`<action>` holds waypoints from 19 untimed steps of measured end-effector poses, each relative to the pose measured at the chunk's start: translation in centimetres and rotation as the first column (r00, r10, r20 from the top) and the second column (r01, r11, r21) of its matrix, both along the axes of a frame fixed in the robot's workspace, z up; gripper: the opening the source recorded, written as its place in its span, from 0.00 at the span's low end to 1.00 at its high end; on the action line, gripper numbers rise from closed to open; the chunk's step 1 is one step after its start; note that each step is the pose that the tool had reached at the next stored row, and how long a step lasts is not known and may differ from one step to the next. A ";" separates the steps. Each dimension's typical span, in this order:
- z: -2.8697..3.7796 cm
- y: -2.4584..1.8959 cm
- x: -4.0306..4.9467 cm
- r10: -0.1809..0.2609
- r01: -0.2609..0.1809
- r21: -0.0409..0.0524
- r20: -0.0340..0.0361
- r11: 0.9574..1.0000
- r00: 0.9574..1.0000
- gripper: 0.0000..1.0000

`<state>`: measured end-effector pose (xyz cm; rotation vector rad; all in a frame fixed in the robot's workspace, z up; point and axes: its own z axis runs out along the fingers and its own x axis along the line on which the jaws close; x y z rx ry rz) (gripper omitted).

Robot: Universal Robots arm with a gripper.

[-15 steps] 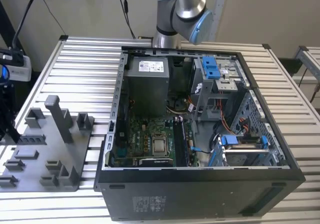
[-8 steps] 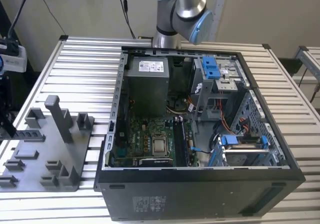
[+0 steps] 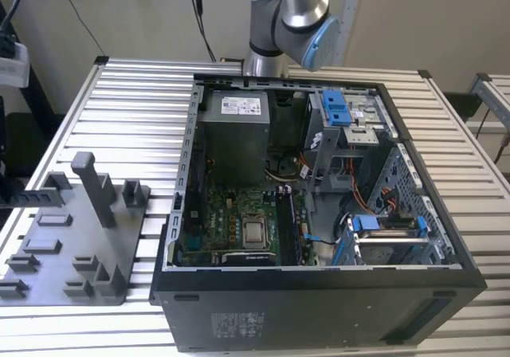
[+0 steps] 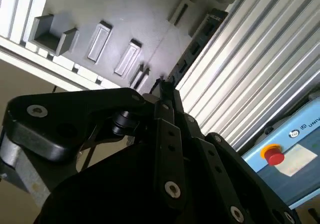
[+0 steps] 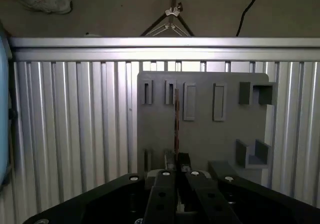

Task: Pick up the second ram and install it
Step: 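Pick up the second ram and move it above second insertion slot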

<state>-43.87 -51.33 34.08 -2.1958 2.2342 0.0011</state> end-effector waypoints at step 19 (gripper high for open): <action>5.52 0.00 0.00 -0.010 0.010 0.000 0.000 1.000 1.000 0.14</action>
